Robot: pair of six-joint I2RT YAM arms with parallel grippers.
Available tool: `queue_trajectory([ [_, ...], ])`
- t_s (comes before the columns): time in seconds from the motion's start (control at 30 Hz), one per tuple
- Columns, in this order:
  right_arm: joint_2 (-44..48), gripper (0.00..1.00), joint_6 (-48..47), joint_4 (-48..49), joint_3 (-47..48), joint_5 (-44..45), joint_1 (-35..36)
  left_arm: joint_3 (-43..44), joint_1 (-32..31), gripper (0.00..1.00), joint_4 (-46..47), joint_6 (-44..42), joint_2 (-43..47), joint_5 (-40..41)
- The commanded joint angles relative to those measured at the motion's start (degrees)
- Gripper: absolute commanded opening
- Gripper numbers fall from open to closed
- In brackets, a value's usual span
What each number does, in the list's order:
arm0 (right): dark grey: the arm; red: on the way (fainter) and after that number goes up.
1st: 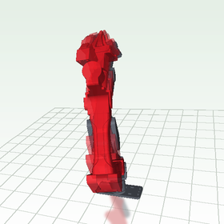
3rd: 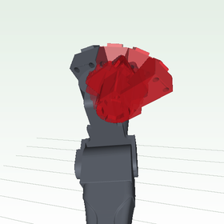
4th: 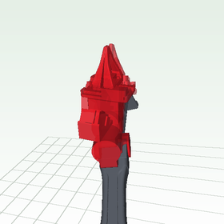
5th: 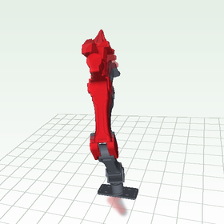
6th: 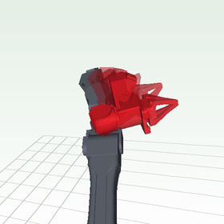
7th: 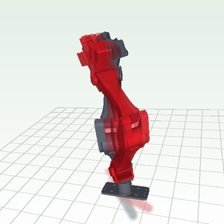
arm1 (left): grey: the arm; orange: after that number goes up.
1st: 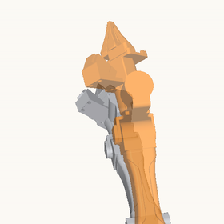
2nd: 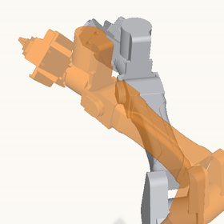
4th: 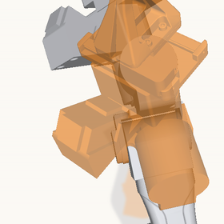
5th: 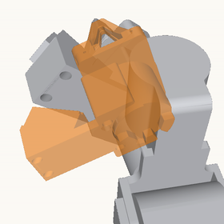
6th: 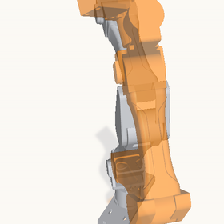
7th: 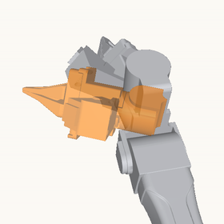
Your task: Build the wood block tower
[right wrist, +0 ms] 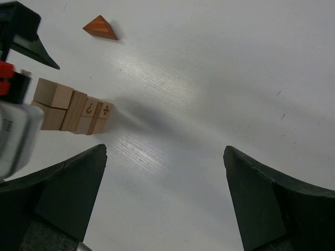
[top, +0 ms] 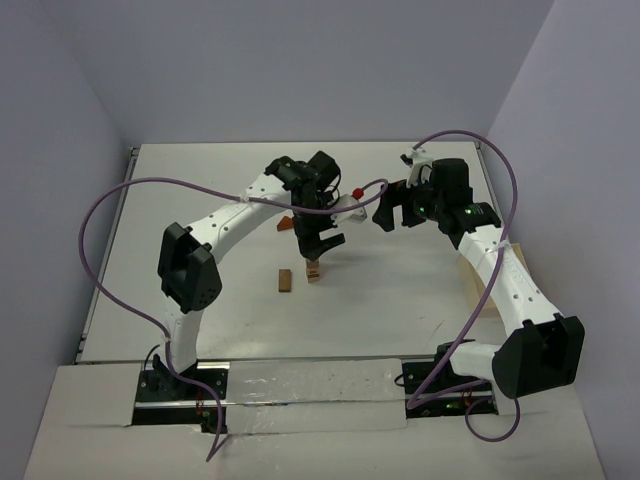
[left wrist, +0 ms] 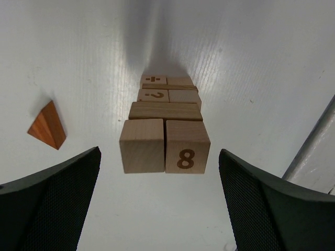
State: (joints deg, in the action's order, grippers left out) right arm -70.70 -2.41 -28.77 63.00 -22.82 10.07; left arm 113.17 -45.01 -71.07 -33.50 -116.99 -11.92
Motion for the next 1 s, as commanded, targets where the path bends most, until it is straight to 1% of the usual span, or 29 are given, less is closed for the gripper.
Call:
queue_trajectory([
  [0.0,0.0,1.00,0.2,0.0,2.5,-0.9,-0.4,7.9,-0.6,0.99,-1.9,0.5,6.4,-1.7],
  [0.13,-0.1,1.00,0.3,0.0,2.7,-1.2,-0.5,9.2,-0.5,0.99,-1.8,1.0,11.4,-1.5],
  [0.27,0.0,1.00,0.4,0.1,2.8,-1.9,-0.4,6.0,0.8,0.99,0.9,2.6,16.4,-1.6],
  [0.33,0.1,1.00,0.4,0.2,2.7,-2.1,-0.4,1.7,3.5,0.99,4.7,4.4,20.8,-3.5],
  [0.4,0.3,1.00,0.4,0.3,2.6,-2.1,-0.4,-5.1,6.8,0.99,9.2,6.0,26.6,-7.3],
  [0.43,0.4,1.00,0.3,0.3,2.5,-2.0,-0.4,-10.5,10.3,0.99,14.5,8.0,30.9,-9.6],
  [0.47,0.4,1.00,0.2,0.3,2.4,-2.0,-0.4,-13.4,12.9,0.99,17.5,8.9,33.3,-11.4],
  [0.5,0.4,1.00,0.1,0.1,2.3,-1.9,-0.4,-16.5,17.3,0.99,22.9,10.4,35.4,-13.0],
  [0.53,0.5,1.00,0.1,0.2,2.4,-1.9,-0.4,-22.1,19.6,0.99,26.0,11.9,39.0,-13.3],
  [0.57,0.3,1.00,0.1,0.2,2.3,-1.9,-0.5,-24.9,21.5,0.99,28.7,13.4,39.2,-13.3],
  [0.63,0.0,1.00,0.1,0.1,2.4,-1.6,-0.4,-31.8,25.1,0.99,33.6,15.2,43.9,-12.1],
  [0.67,0.0,1.00,0.1,0.0,2.6,-1.6,-0.4,-31.9,25.6,0.99,33.6,14.8,43.9,-11.5],
  [0.73,-0.5,1.00,0.0,0.0,2.8,-1.7,-0.4,-37.2,26.3,0.99,33.8,11.5,42.6,-10.9],
  [0.77,-0.9,1.00,0.0,-0.1,2.9,-1.8,-0.4,-39.6,27.3,0.97,33.9,11.0,41.2,-12.4],
  [0.87,-1.2,1.00,-0.5,-0.4,2.9,-1.3,-0.4,-44.6,29.9,0.82,34.3,8.5,37.8,-18.9],
  [0.93,-1.1,1.00,-0.8,-0.2,2.3,-0.8,-0.4,-51.2,30.1,0.78,36.8,6.3,38.2,-23.3],
  [0.97,-1.1,1.00,-0.8,0.0,2.0,-0.7,-0.4,-54.4,30.1,0.78,39.0,4.5,39.0,-25.2],
])
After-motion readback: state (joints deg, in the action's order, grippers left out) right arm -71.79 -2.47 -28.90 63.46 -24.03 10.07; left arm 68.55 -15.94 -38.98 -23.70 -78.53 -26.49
